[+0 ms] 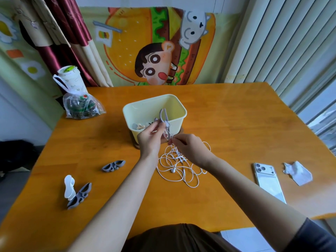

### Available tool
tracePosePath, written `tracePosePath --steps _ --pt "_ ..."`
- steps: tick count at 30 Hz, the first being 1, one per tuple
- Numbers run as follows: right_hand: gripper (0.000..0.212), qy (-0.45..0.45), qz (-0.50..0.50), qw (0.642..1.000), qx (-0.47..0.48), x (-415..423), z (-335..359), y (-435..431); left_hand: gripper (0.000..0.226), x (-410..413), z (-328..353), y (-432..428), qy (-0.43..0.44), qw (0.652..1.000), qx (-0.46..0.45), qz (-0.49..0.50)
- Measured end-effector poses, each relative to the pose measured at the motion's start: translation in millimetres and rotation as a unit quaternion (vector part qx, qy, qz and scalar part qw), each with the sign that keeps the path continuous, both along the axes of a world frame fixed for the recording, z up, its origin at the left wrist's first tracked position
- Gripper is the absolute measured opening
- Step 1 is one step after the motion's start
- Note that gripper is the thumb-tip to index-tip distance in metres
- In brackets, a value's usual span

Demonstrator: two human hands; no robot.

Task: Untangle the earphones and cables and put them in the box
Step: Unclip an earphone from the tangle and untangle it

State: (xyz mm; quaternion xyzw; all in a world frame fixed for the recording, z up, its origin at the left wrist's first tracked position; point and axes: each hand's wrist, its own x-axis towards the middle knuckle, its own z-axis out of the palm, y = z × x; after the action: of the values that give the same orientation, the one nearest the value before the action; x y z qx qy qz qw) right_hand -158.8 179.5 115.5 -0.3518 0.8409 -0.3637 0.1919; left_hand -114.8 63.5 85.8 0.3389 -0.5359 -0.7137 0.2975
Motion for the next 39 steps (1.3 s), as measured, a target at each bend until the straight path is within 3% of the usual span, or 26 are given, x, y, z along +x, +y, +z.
tracePosePath --steps 2,4,9,15,24,26,28,32,35,39 --pt "0.028 0.001 -0.035 0.999 -0.014 -1.4 4.2 2.3 0.027 -1.9 4.5 -1.2 0.046 0.988 0.146 -0.005" --pt "0.029 -0.007 -0.065 0.997 -0.03 -2.2 9.5 3.0 0.028 -1.6 5.5 -2.1 0.069 0.98 0.185 -0.027" --pt "0.048 0.017 -0.103 0.993 -0.051 -1.2 13.1 0.1 0.027 -0.6 12.6 3.4 0.119 0.975 0.17 -0.077" --pt "0.042 -0.171 -0.12 0.975 -0.07 -3.0 9.4 -0.5 0.027 -2.0 16.1 3.3 0.171 0.966 0.177 -0.082" --pt "0.039 -0.255 -0.062 0.96 -0.097 4.0 13.4 -2.0 0.024 0.0 12.5 5.2 0.176 0.97 0.146 -0.082" --pt "0.041 -0.215 -0.063 0.971 -0.086 2.9 13.6 -1.7 0.023 0.0 9.5 4.2 0.139 0.984 0.087 -0.074" --pt "0.043 -0.114 -0.053 0.991 -0.048 1.1 14.5 0.6 0.022 0.7 4.8 1.6 0.083 0.994 -0.013 -0.065" --pt "0.032 0.076 0.024 0.996 0.034 -5.3 21.2 7.6 0.029 3.9 -9.1 -7.2 -0.023 0.972 -0.215 -0.092" --pt "0.028 0.137 0.05 0.987 0.066 -17.3 26.1 14.1 0.029 7.3 -11.3 -9.3 -0.033 0.962 -0.221 -0.157" --pt "0.021 0.187 0.039 0.981 0.043 -33.9 28.4 21.3 0.03 12.2 -9.0 -5.4 -0.028 0.951 -0.205 -0.232"
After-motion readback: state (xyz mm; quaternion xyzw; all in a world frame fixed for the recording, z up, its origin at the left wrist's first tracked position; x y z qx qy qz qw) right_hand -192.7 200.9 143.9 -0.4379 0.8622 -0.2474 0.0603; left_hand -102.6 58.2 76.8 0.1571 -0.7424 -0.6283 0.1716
